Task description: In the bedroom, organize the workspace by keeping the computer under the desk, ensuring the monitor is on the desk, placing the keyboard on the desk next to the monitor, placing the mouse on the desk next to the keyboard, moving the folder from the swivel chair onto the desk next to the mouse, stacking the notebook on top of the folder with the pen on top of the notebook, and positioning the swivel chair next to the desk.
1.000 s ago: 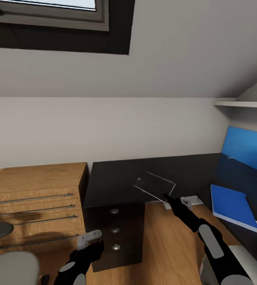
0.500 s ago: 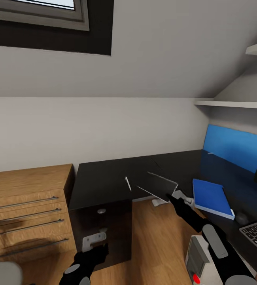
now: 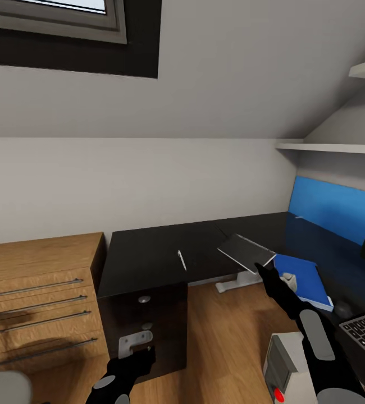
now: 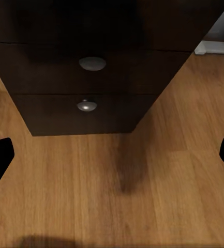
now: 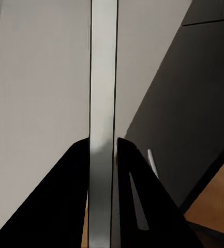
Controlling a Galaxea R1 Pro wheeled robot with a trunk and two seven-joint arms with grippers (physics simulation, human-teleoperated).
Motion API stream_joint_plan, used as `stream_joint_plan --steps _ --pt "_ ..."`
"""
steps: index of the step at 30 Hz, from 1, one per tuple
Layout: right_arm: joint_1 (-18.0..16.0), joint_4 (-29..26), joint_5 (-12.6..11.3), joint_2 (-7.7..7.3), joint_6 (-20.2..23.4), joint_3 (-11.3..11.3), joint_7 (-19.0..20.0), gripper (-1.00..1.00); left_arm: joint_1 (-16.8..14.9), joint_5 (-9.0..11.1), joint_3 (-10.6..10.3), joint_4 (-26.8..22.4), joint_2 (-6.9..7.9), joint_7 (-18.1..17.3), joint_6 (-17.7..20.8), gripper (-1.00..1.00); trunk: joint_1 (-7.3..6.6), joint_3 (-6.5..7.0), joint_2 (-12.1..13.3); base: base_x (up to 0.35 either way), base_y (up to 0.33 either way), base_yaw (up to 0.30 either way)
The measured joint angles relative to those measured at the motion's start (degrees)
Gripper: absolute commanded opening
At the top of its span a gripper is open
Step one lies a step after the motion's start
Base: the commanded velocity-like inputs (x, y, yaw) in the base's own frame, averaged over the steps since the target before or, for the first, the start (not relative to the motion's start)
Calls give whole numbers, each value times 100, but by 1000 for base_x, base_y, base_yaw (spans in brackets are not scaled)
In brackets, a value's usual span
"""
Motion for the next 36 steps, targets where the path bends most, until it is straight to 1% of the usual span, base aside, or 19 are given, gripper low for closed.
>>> stream_joint_plan --steps 2,5,7,8,14,16,18,19,20,23,24,28,36 --pt "39 -173 -19 63 1 -46 -248 -100 0 0 0 4 0 -4 0 100 0 0 0 0 0 0" --pt "147 -372 -21 122 0 -68 -444 -100 0 0 0 8 0 -6 0 100 0 0 0 0 0 0" --pt "279 -594 -41 212 -9 -78 -643 -100 0 0 0 10 0 -8 0 100 0 0 0 0 0 0" --pt "313 -664 -45 243 -8 -85 -701 -100 0 0 0 13 0 -8 0 100 0 0 0 0 0 0" --pt "362 -762 -46 294 -5 -159 -838 -100 0 0 0 39 0 -9 0 100 0 0 0 0 0 0" --pt "369 -774 -41 309 -20 -300 -956 -100 0 0 -1 44 0 -9 0 100 0 0 0 0 0 0" --pt "373 -787 -27 338 -72 -555 -1172 -100 0 0 -4 50 0 -9 0 100 0 0 0 0 0 0" --pt "373 -791 -45 350 -94 -621 -1226 -100 0 0 -5 51 0 -9 0 100 0 0 0 0 0 0" --pt "374 -795 -33 373 -152 -736 -1322 -100 0 0 -3 52 0 -9 0 100 0 0 0 0 0 0" --pt "375 -801 -57 427 -344 -918 -1461 -100 0 0 -6 54 0 -9 0 100 0 0 0 0 0 0" --pt "375 -802 -56 454 -474 -973 -1501 -100 0 0 -7 54 0 -9 0 100 0 0 0 0 0 0" --pt "375 -797 -67 537 -844 -1050 -1566 -100 0 0 -7 55 0 -9 0 100 0 0 0 0 0 0" --pt "375 -795 -102 634 -1007 -1110 -1595 -100 0 0 -9 78 0 -14 0 100 0 0 0 0 0 0"
